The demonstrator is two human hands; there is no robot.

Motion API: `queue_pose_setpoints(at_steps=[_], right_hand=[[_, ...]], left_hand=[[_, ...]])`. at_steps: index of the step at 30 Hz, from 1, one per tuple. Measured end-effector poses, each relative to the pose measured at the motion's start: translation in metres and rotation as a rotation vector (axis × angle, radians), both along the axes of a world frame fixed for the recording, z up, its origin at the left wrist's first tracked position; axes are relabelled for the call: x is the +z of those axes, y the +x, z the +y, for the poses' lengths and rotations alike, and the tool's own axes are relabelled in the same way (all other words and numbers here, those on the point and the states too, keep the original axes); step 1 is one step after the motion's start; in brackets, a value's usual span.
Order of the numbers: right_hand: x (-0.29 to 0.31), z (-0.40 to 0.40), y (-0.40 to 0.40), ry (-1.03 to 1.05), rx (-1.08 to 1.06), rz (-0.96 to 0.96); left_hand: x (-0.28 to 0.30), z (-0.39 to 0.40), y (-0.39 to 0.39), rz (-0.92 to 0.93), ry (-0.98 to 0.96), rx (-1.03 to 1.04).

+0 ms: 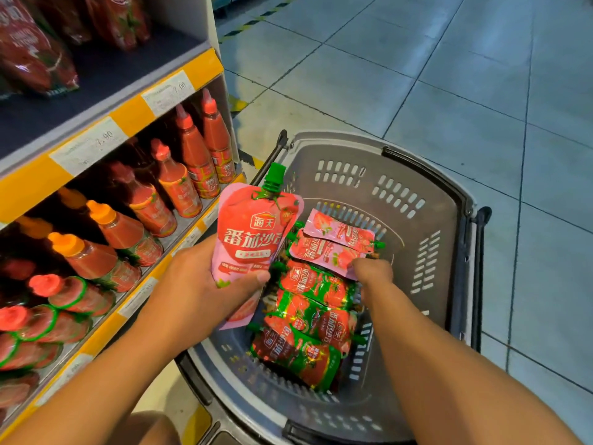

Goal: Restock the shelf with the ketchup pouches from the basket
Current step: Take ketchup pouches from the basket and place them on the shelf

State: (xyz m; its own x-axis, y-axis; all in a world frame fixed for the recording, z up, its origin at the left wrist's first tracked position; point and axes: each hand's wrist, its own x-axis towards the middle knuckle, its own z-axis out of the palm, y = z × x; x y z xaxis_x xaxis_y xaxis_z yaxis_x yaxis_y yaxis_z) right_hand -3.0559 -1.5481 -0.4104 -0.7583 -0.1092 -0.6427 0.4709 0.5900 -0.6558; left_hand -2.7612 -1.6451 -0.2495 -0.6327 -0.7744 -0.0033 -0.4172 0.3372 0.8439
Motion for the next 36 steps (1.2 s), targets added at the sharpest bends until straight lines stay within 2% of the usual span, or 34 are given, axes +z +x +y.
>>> queue_pose_setpoints(at_steps=[5, 11, 17, 22, 28, 36], right_hand=[[-0.003, -0.004, 0.006, -0.097, -0.137, -0.094], [0.003, -0.005, 0.006, -0.201, -0.171, -0.205], [0.020, -0.007, 0.013, -0.127, 0.056, -0.333], [0.029, -0.006, 0.019, -0.142, 0.087, -0.390], [0.038, -0.008, 0.026, -0.061, 0.360, -0.460], [0.076, 0.009, 0.048, -0.174, 0.390, -0.438]], left_hand=[[0.001, 0.000, 0.000, 0.019, -0.004, 0.031], [0.001, 0.000, 0.000, 0.014, 0.009, 0.045], [0.002, 0.000, 0.001, 0.022, 0.011, 0.033], [0.005, 0.001, 0.001, 0.029, 0.030, 0.033], [0.003, -0.001, 0.002, 0.022, 0.064, 0.021], [0.000, -0.003, 0.004, 0.070, 0.035, 0.021]])
